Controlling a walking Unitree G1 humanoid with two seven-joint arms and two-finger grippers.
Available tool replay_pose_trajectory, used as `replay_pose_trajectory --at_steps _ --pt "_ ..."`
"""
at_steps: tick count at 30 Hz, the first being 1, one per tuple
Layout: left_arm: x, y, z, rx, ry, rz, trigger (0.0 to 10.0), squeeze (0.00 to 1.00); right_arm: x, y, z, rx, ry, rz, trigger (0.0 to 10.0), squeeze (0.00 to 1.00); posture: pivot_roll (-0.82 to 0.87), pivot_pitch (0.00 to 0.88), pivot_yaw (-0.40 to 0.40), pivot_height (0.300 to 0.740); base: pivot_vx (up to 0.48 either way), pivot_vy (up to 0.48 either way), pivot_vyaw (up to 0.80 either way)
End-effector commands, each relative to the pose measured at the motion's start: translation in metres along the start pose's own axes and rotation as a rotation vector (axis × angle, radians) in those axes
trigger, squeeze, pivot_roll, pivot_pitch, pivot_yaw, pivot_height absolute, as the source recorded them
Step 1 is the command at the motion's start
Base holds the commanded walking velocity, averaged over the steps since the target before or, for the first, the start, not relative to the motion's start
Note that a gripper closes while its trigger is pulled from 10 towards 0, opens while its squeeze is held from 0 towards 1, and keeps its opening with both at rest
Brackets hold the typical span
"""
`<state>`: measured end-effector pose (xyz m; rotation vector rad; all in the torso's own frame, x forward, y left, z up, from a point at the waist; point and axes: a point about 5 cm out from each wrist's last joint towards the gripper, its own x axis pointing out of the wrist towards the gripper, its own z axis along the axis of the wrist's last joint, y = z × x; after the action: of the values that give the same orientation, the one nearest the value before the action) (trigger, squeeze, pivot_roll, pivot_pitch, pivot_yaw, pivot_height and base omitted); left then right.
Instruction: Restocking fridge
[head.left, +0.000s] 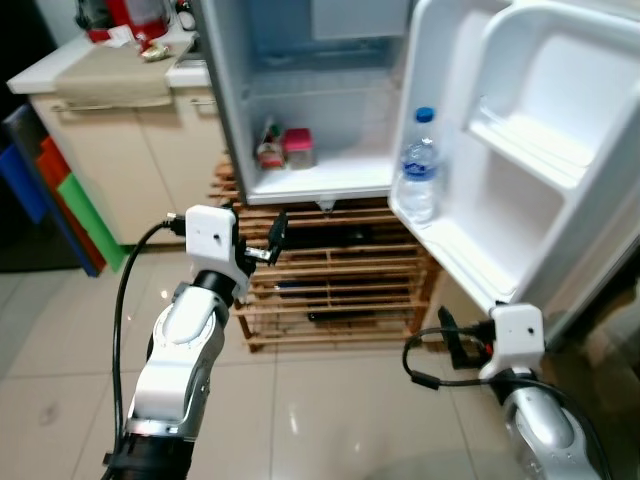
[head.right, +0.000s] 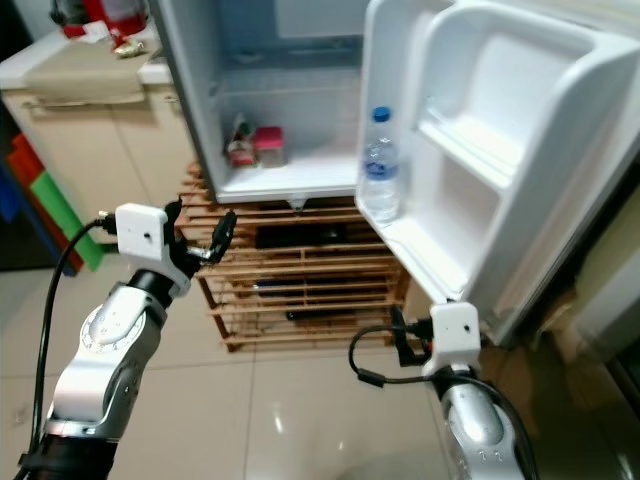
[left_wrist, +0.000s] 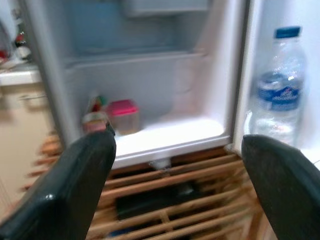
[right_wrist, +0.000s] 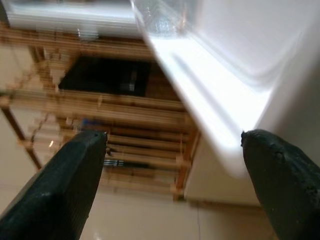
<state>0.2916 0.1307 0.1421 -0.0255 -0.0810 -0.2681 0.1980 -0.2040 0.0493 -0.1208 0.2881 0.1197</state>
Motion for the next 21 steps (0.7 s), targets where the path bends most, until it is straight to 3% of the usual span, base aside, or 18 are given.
replay_pose_trajectory --at_steps 1,4,5,7,8,10,12,13,14,16,21 --pt "-0.002 0.005 -0.011 0.002 0.059 0.002 10.0 0.0 -0.009 -0.006 -0.012 0.008 0.069 0.039 10.0 0.0 -0.1 0.0 0.059 0.74 0.0 0.0 0.0" --pt "-0.001 0.011 -0.02 -0.016 0.116 0.025 10.0 0.0 -0.014 -0.01 -0.025 0.018 0.146 0.082 10.0 0.0 -0.11 0.0 0.066 0.74 0.0 0.0 0.0" --pt "-0.001 0.017 -0.037 0.003 0.223 0.046 10.0 0.0 -0.019 -0.022 -0.048 -0.001 0.285 0.087 10.0 0.0 -0.11 0.0 0.071 0.74 0.0 0.0 0.0" --pt "-0.001 0.017 -0.037 0.003 0.223 0.046 10.0 0.0 -0.019 -0.022 -0.048 -0.001 0.285 0.087 10.0 0.0 -0.11 0.0 0.071 0.74 0.0 0.0 0.0" --pt "-0.001 0.022 -0.048 0.02 0.295 0.06 10.0 0.0 -0.022 -0.03 -0.063 -0.014 0.376 0.081 10.0 0.0 -0.12 0.0 0.074 0.74 0.0 0.0 0.0" --pt "-0.003 0.027 -0.07 0.028 0.445 0.067 10.0 0.0 -0.035 -0.049 -0.09 -0.056 0.533 0.01 10.0 0.0 -0.12 0.0 0.083 0.74 0.0 0.0 0.0" --pt "-0.004 0.029 -0.074 0.02 0.477 0.069 10.0 0.0 -0.039 -0.054 -0.096 -0.068 0.564 -0.019 10.0 0.0 -0.12 0.0 0.083 0.74 0.0 0.0 0.0" --pt "-0.005 0.031 -0.087 0.004 0.548 0.06 10.0 0.0 -0.042 -0.081 -0.099 -0.12 0.612 -0.217 10.0 0.0 -0.12 0.0 0.083 0.74 0.0 0.0 0.0" --pt "-0.008 0.033 -0.099 0.008 0.619 0.039 10.0 0.0 -0.044 -0.106 -0.096 -0.167 0.628 -0.392 10.0 0.0 -0.13 0.0 0.087 0.74 0.0 0.0 0.0" --pt "-0.023 0.038 -0.123 0.038 0.759 0.011 10.0 0.0 -0.041 -0.136 -0.078 -0.232 0.599 -0.596 10.0 0.0 -0.13 0.0 0.088 0.74 0.0 0.0 0.0" --pt "-0.043 0.036 -0.147 0.065 0.886 -0.021 10.0 0.0 -0.025 -0.141 -0.046 -0.198 0.445 -0.637 10.0 0.0 -0.14 0.0 0.086 0.74 0.0 0.0 0.0"
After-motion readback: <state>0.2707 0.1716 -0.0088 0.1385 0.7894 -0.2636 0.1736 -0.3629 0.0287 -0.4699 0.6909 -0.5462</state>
